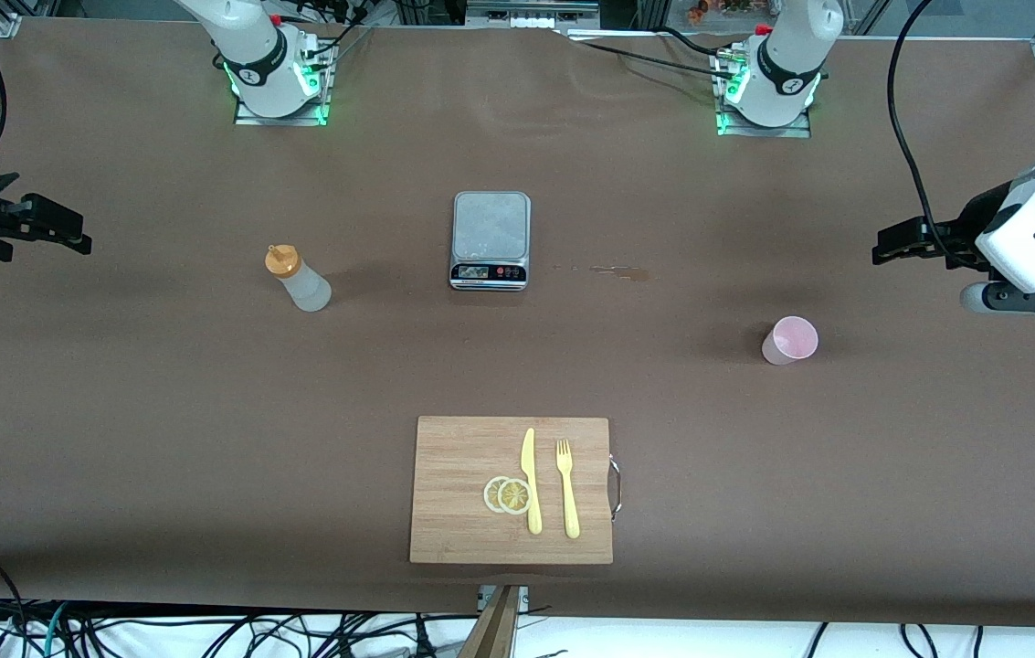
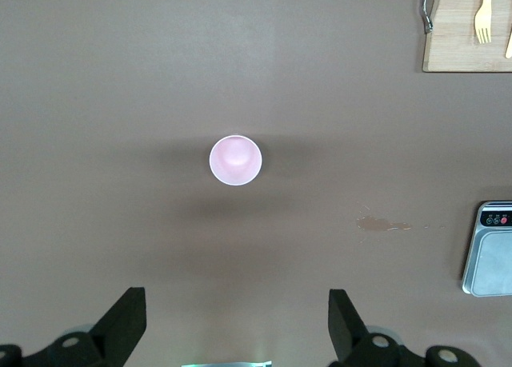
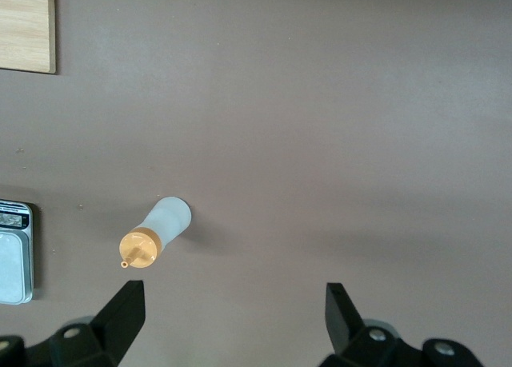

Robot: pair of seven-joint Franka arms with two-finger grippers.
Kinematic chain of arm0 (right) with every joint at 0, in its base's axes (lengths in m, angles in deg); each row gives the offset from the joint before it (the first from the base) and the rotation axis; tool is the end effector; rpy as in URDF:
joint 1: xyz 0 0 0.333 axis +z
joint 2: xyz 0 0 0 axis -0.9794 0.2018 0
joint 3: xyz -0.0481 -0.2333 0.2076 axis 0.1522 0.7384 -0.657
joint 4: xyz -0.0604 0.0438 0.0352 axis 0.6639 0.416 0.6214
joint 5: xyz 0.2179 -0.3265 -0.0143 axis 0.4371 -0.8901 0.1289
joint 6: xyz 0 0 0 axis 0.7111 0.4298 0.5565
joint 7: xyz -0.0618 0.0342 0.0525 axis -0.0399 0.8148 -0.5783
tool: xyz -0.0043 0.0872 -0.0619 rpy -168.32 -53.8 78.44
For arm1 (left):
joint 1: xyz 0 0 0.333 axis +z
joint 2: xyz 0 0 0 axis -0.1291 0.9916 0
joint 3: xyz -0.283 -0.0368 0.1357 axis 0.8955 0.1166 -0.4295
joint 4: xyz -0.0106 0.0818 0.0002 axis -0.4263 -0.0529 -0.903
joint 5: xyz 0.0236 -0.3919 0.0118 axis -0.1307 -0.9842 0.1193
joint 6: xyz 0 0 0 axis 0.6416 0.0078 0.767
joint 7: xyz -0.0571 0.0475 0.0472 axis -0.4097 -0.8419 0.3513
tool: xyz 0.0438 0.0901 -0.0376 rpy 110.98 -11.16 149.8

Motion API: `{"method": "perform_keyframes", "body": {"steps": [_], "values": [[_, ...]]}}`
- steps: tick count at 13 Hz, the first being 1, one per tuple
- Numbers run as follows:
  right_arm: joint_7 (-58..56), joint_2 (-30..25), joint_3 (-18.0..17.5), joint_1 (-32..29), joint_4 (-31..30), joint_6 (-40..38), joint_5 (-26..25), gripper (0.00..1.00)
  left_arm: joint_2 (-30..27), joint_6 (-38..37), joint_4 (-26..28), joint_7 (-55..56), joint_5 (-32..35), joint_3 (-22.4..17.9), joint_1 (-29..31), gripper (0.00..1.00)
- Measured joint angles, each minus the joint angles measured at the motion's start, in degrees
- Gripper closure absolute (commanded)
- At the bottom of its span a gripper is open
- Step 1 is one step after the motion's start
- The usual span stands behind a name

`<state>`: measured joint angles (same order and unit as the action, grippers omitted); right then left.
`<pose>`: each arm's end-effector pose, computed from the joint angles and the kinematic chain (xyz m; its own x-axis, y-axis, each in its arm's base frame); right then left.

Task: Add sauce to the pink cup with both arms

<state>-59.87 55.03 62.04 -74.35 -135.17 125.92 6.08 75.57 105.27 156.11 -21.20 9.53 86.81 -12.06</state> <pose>0.5860 -0.0197 0.5845 0.9935 0.1027 -0.0497 0.1018 -0.9946 -0.0200 0.5955 -0.0303 0.5649 0.9820 -0.0057 -0.1887 0.0089 -0.9970 0.0765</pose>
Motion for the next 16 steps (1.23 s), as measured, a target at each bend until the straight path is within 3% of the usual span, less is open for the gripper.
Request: {"method": "perform_keyframes", "body": {"steps": [6,10,16], "values": [[0.00,0.00,-0.51,0.13,0.00,0.03,0.00,0.00,1.43,0.00,0.00,-3.54,0.00,-0.32,0.66,0.00],[0.00,0.01,-0.49,0.10,0.01,0.03,0.00,0.00,6.75,0.41,0.07,-5.52,0.00,-0.62,3.40,0.00],[0.00,0.02,-0.48,0.07,0.02,0.03,0.00,0.00,13.78,10.26,2.20,-5.58,0.10,-0.67,4.43,0.00]]}}
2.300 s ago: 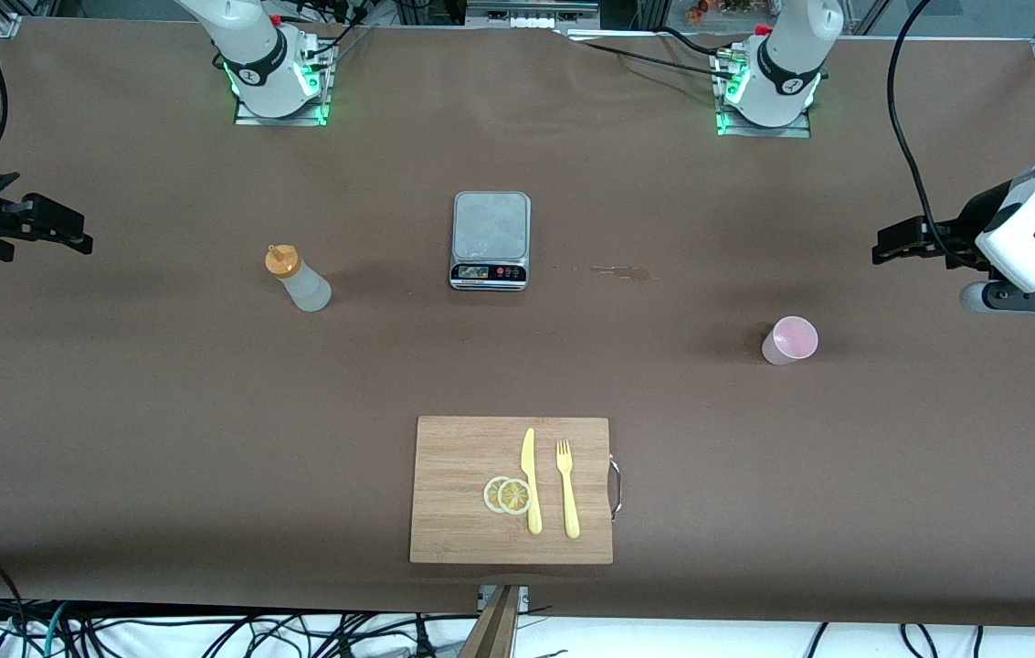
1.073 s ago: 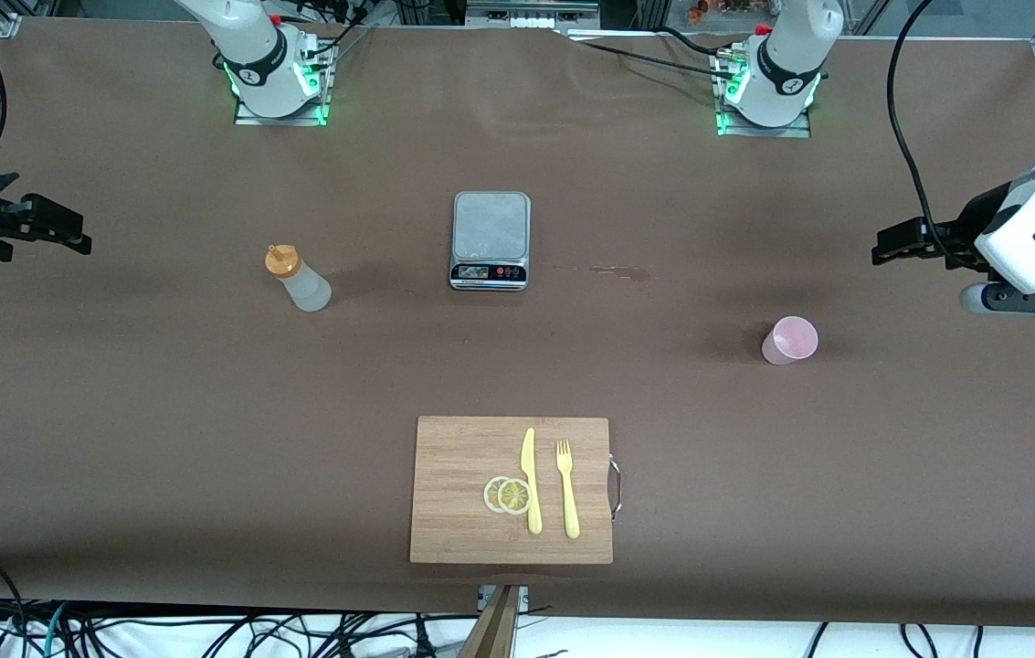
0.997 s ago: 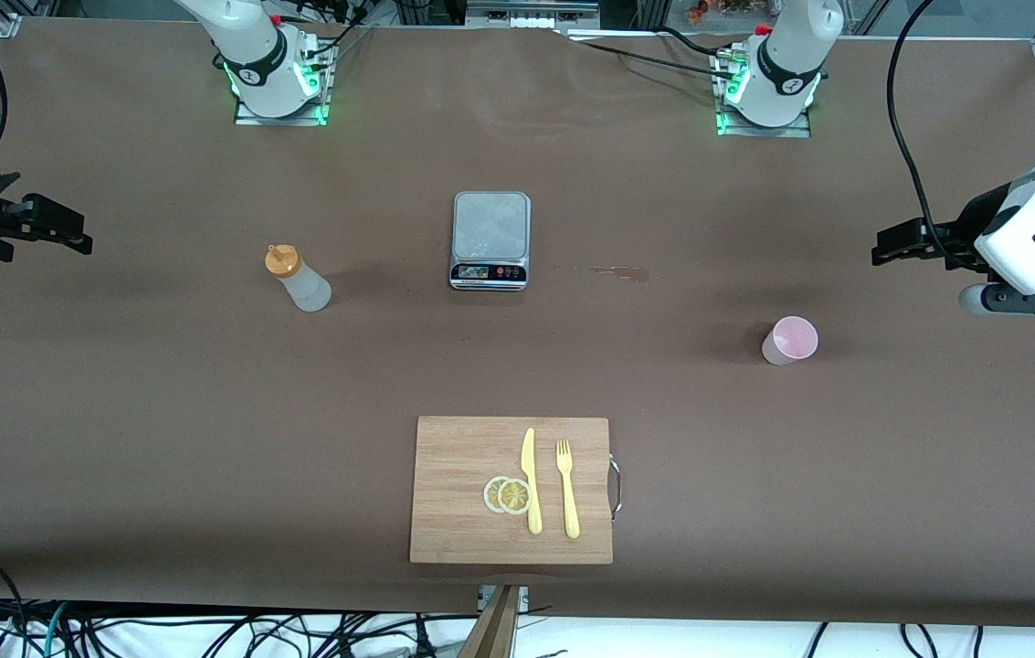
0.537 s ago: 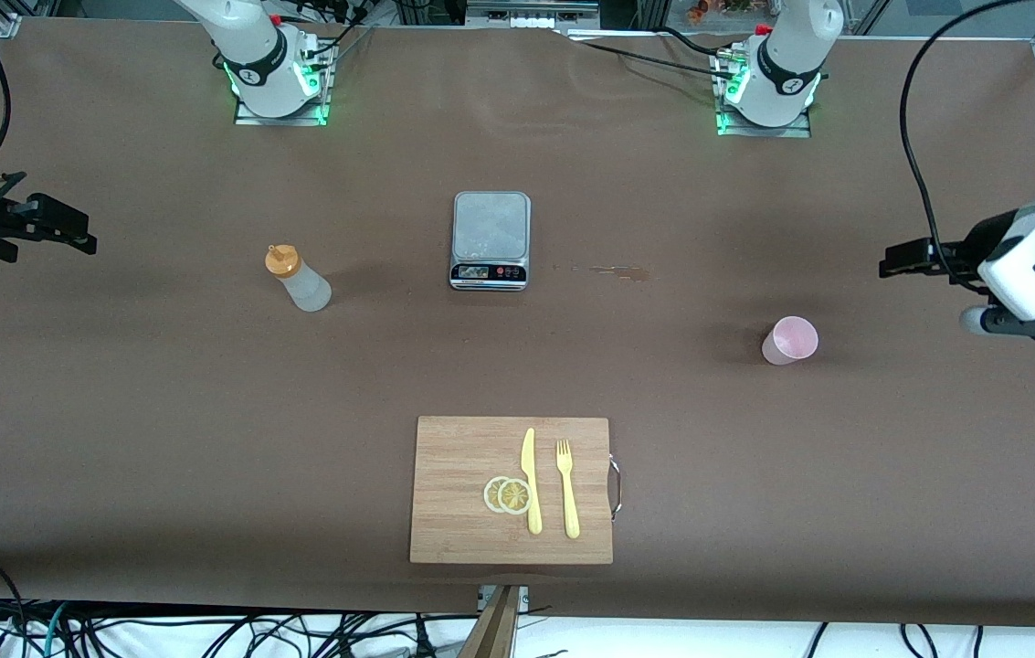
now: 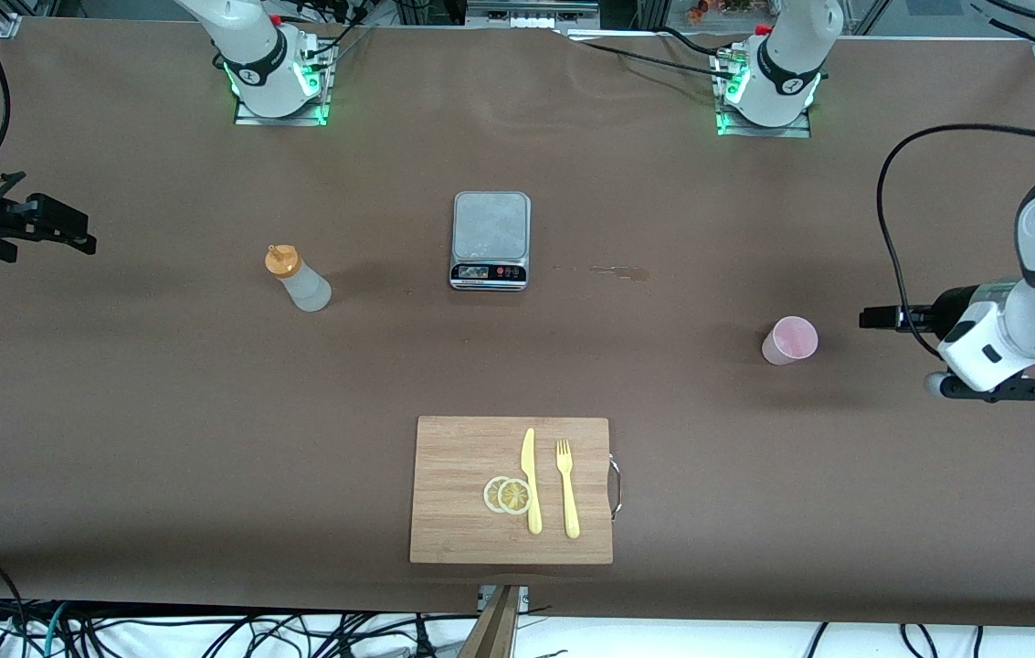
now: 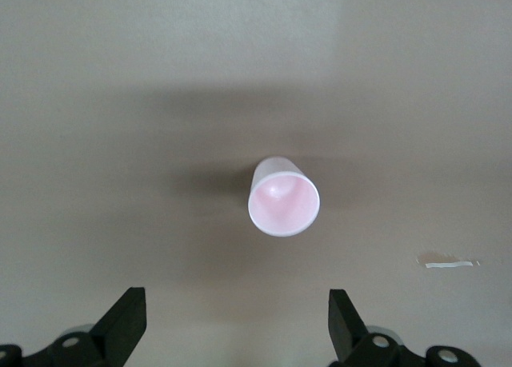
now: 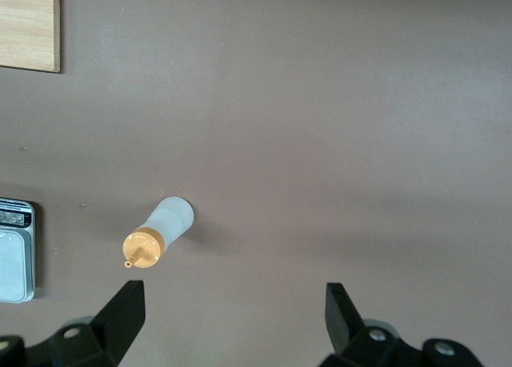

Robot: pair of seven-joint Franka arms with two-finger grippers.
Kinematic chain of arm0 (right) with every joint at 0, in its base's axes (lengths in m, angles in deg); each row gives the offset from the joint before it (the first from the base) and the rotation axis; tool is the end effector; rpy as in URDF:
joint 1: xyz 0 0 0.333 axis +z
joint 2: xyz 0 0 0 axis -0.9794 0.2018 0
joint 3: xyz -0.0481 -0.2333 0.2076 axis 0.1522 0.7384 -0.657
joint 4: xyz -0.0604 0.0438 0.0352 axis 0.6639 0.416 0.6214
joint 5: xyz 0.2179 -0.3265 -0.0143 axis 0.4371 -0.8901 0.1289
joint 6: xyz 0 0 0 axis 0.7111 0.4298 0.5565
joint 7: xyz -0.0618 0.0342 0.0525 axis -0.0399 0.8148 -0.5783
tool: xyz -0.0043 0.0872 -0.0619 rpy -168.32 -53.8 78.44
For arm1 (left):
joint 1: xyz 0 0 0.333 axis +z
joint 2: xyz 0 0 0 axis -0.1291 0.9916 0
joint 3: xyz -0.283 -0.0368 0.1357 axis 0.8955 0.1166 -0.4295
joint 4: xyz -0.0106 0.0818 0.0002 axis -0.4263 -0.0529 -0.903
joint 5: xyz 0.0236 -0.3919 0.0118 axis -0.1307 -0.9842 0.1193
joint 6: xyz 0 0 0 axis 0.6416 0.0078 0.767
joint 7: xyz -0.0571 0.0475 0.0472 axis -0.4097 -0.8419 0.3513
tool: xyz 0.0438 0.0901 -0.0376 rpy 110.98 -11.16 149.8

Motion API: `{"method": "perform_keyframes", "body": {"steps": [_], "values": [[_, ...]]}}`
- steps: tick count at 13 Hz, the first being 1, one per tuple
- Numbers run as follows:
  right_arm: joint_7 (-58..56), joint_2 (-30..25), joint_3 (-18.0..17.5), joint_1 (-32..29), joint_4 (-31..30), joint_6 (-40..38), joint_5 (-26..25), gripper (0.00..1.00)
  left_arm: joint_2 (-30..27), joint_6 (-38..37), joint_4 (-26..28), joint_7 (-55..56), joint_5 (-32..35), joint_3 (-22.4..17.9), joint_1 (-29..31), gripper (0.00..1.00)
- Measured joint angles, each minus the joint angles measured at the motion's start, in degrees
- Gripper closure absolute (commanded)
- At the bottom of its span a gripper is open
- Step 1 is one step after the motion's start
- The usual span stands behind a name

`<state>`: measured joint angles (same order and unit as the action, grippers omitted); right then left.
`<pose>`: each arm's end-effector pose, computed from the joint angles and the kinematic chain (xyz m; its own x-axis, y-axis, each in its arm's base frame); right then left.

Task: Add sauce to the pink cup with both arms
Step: 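Reach the left gripper to the pink cup and grasp it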

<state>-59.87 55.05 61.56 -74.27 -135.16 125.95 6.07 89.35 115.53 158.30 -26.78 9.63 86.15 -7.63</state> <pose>0.5863 -0.0142 0.5844 0.9924 0.1124 -0.0494 0.1115 -0.9936 -0.0206 0.6507 0.0246 0.4077 0.9604 0.0006 -0.2785 0.0229 -0.9968 0.0771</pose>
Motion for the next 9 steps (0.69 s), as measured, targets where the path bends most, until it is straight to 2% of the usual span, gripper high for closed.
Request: {"method": "perform_keyframes", "body": {"steps": [5,9], "values": [[0.00,0.00,0.03,-0.05,0.00,0.00,0.00,0.00,0.66,17.95,13.01,-0.08,0.06,-0.04,0.61,0.00],[0.00,0.01,0.05,-0.08,0.00,0.02,0.00,0.00,0.67,26.50,19.06,-0.12,0.06,0.06,0.56,0.01]]}}
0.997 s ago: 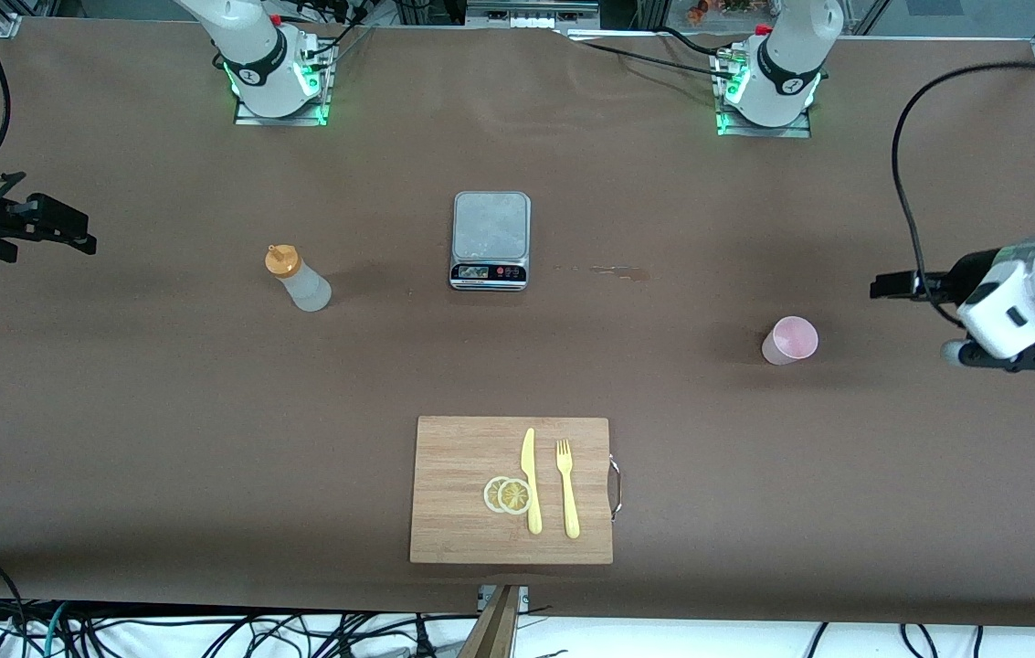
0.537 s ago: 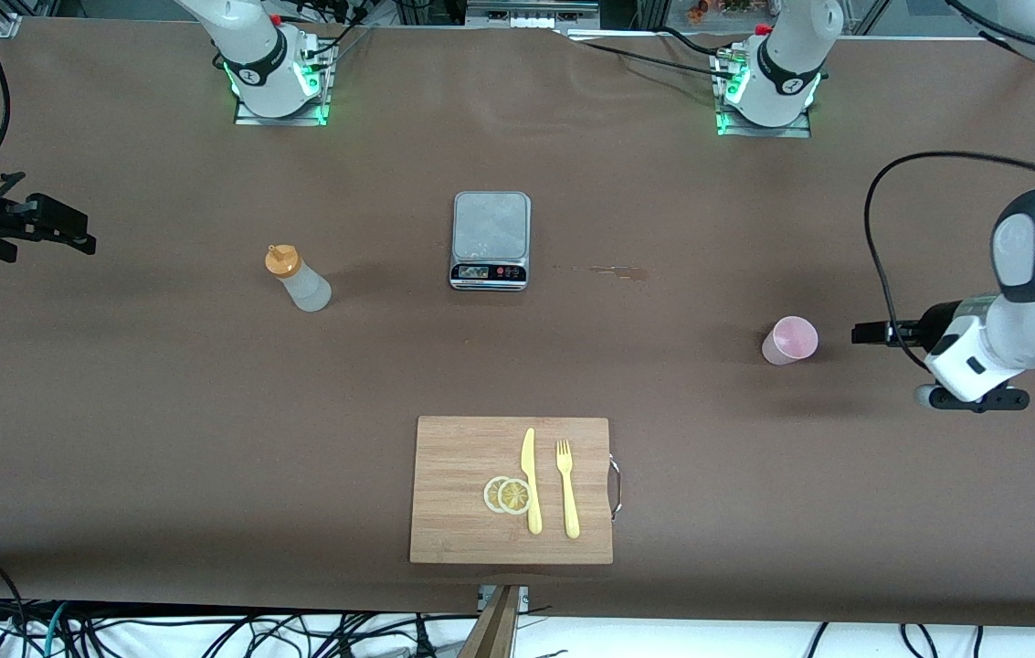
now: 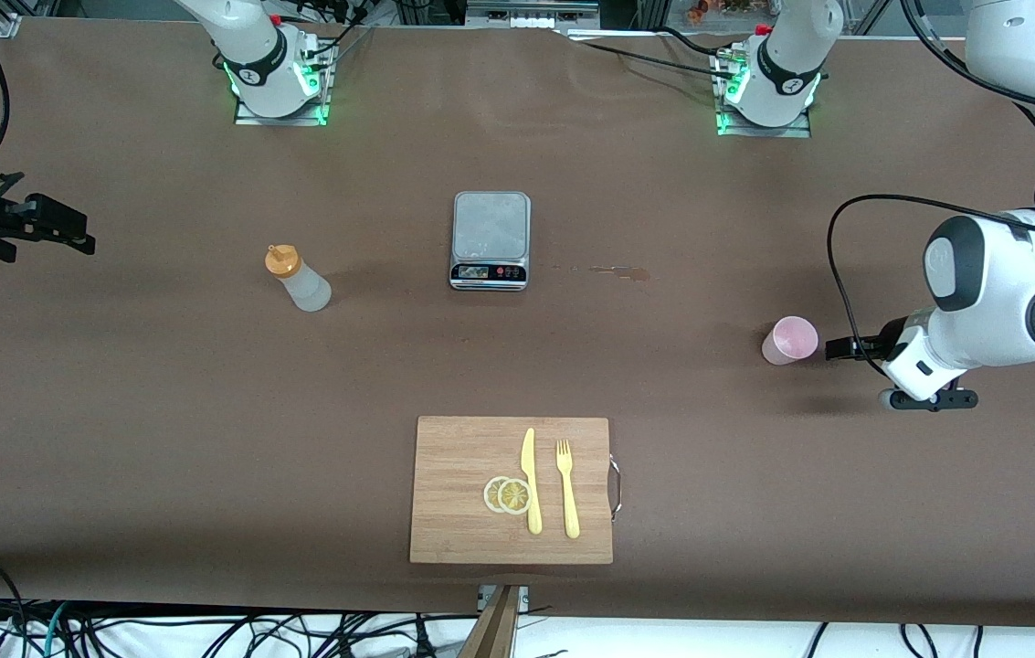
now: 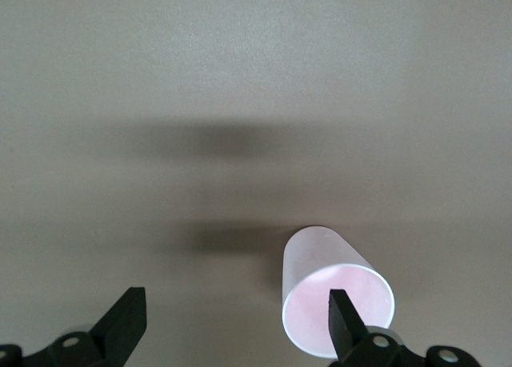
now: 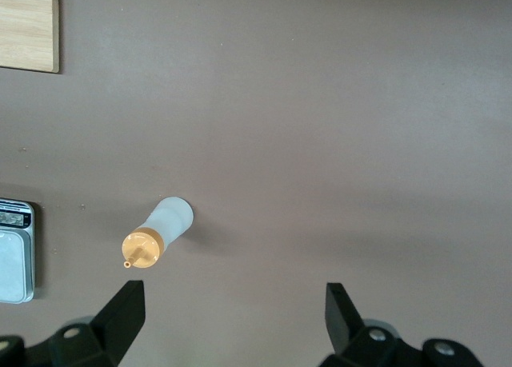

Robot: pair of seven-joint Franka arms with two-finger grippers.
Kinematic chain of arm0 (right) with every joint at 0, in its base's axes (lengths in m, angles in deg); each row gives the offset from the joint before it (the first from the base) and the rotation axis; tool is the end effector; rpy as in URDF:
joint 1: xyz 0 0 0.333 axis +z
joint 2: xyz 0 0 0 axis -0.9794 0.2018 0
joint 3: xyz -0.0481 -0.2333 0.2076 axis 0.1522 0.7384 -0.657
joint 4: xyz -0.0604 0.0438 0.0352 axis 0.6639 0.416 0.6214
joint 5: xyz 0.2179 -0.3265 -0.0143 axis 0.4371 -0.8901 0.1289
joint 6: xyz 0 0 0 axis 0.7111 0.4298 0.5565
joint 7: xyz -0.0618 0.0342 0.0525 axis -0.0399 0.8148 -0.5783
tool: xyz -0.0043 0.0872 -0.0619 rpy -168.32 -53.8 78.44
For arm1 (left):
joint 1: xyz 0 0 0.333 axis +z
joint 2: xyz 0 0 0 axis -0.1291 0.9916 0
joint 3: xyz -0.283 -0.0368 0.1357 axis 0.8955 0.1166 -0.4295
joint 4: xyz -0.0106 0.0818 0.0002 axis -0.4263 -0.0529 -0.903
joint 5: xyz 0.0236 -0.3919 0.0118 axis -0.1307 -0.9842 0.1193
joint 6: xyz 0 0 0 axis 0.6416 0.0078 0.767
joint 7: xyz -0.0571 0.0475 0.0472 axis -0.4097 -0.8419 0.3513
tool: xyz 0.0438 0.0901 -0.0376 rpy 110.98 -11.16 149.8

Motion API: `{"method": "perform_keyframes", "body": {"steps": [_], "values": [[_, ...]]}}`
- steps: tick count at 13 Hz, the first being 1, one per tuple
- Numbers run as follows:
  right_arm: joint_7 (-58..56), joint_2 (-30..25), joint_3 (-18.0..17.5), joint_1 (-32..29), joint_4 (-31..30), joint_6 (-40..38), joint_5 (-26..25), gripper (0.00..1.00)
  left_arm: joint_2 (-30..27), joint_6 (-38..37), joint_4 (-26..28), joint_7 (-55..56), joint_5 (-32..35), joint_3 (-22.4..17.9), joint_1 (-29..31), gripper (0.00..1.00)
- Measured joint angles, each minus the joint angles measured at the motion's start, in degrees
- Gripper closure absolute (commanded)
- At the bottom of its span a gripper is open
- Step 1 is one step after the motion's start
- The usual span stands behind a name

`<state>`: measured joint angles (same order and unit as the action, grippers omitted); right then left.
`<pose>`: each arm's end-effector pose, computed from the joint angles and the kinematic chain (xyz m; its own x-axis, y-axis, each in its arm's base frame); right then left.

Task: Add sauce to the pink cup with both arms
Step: 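Reach the left gripper to the pink cup and grasp it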

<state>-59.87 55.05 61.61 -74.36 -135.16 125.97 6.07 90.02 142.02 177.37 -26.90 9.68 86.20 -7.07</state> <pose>0.5863 -0.0156 0.5844 0.9927 0.1100 -0.0490 0.1091 -0.9938 -0.0205 0.6276 0.0370 0.2839 0.9852 0.0450 -0.1653 0.0546 -0.9971 0.0537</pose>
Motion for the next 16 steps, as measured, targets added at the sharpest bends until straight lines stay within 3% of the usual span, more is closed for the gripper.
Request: {"method": "perform_keyframes", "body": {"steps": [6,8,9,11,14,15,16], "values": [[0.00,0.00,0.17,-0.10,0.00,0.02,0.00,0.00,-0.01,7.16,5.95,0.00,0.00,0.17,-1.65,0.04],[0.00,0.02,0.17,-0.14,0.00,0.02,0.00,0.00,-0.01,7.85,7.16,-0.05,0.00,0.19,-2.37,0.09],[0.00,0.02,0.17,-0.14,0.00,0.02,0.00,0.00,-0.01,7.97,7.57,-0.10,0.00,0.26,-2.63,0.19],[0.00,0.03,0.20,-0.17,0.00,0.02,0.00,0.00,-0.01,8.07,8.01,-0.14,0.00,0.44,-2.99,0.49],[0.00,0.04,0.23,-0.22,0.00,0.02,0.00,0.00,-0.03,8.13,8.22,-1.19,0.00,0.47,-3.22,0.85],[0.00,0.04,0.23,-0.22,0.00,0.02,0.00,0.00,-0.05,8.15,8.22,-1.68,0.00,0.47,-3.22,0.96],[0.00,0.04,0.23,-0.22,0.00,0.02,0.00,0.00,-0.09,8.15,8.22,-2.06,0.00,0.47,-3.22,1.00]]}}
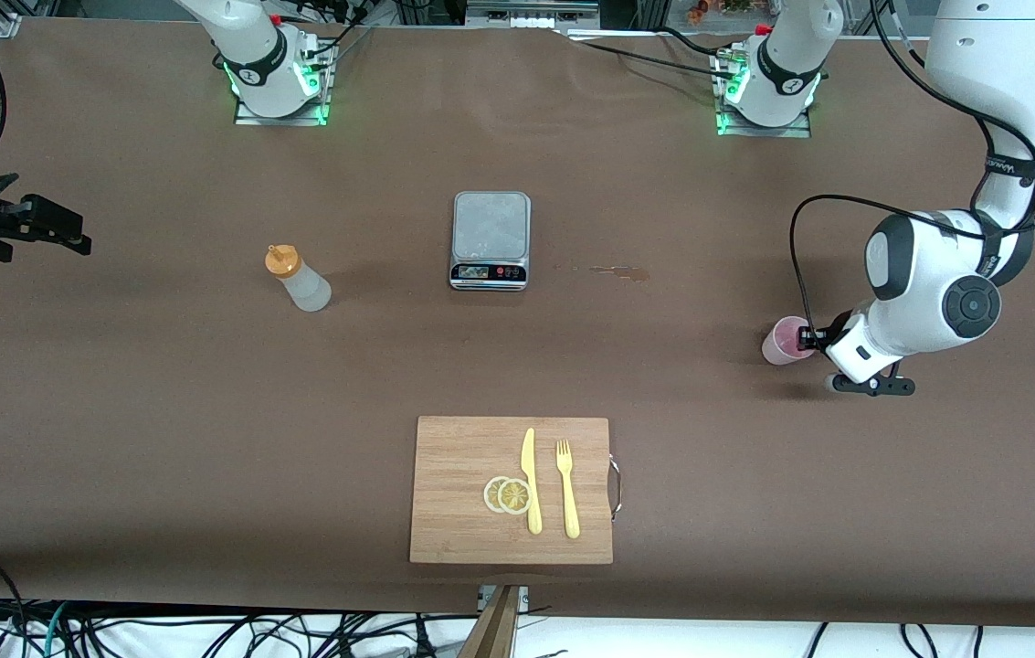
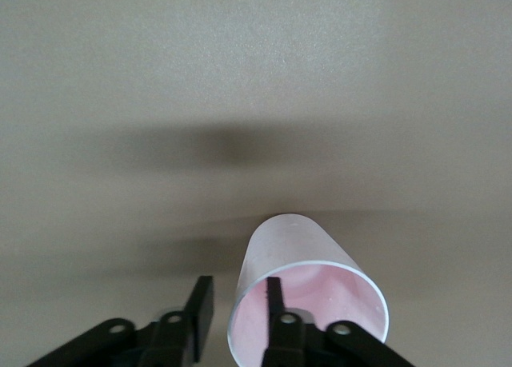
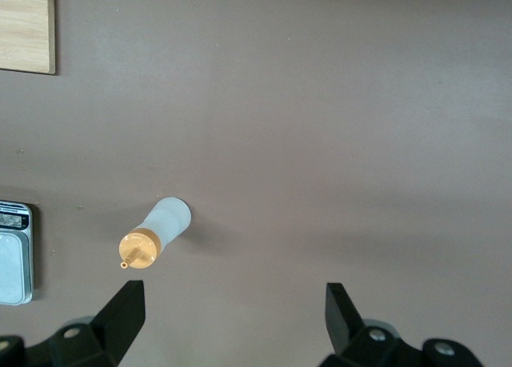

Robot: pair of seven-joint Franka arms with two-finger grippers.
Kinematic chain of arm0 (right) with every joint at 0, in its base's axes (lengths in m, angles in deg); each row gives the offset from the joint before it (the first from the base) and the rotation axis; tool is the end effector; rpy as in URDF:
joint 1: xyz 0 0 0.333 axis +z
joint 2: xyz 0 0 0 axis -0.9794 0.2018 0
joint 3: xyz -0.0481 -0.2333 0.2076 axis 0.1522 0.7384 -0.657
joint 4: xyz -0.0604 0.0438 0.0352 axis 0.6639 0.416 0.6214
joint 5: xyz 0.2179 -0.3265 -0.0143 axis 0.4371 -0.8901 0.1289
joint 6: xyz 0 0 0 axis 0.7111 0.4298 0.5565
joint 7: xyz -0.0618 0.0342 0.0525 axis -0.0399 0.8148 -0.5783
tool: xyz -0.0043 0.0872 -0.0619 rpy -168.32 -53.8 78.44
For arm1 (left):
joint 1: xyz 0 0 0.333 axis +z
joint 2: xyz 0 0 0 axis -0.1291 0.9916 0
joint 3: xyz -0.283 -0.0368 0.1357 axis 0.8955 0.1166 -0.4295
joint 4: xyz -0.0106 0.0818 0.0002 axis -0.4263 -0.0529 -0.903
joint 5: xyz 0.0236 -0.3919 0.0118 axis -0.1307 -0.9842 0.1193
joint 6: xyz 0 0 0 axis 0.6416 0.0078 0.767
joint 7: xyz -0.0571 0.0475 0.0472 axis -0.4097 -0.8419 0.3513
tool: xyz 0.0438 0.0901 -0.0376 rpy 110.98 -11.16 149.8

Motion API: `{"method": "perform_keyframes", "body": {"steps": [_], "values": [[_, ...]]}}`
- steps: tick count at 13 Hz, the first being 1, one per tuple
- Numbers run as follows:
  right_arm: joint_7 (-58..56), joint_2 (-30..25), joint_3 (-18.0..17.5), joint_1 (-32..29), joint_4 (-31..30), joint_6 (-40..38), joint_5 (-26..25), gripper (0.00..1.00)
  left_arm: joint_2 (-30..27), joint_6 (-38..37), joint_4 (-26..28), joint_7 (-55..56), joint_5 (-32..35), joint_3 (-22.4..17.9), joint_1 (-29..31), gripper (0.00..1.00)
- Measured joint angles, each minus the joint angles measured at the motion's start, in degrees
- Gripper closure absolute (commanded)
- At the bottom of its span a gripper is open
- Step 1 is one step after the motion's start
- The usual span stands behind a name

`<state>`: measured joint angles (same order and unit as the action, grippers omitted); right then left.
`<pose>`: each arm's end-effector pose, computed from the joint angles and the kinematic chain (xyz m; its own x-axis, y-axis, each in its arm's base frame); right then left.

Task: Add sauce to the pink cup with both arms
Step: 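Reach the left gripper to the pink cup and grasp it, then carry the pink cup with the left gripper onto the scale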

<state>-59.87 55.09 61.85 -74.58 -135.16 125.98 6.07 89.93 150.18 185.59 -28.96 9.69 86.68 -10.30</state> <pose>0.5864 -0.0202 0.5840 0.9935 0.1020 -0.0496 0.1011 -0.9947 -0.0200 0.5995 -0.0005 0.2365 0.9856 -0.0439 -0.1635 -0.0355 -0.9979 0.0544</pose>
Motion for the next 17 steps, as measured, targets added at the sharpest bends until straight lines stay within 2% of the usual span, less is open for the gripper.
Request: {"method": "perform_keyframes", "body": {"steps": [4,8,11,15,17], "values": [[0.00,0.00,0.00,0.00,0.00,0.00,0.00,0.00,-0.37,0.10,-0.68,-0.20,0.00,0.02,-0.03,1.00],[0.00,0.00,0.02,-0.01,0.00,0.00,0.00,0.00,-1.62,-4.62,-6.77,0.02,-0.05,1.33,-1.01,1.00],[0.00,0.00,0.05,-0.03,0.00,0.00,0.00,0.00,-3.46,-6.17,-8.80,3.95,-1.64,5.65,-4.08,1.00],[0.00,0.01,0.08,-0.03,0.00,0.00,0.00,0.00,-4.11,-6.21,-8.83,21.99,-1.99,13.02,-11.29,1.00],[0.00,0.01,0.09,-0.03,0.00,0.00,0.00,0.00,-4.11,-6.20,-8.80,28.25,-2.00,14.55,-15.76,1.00]]}}
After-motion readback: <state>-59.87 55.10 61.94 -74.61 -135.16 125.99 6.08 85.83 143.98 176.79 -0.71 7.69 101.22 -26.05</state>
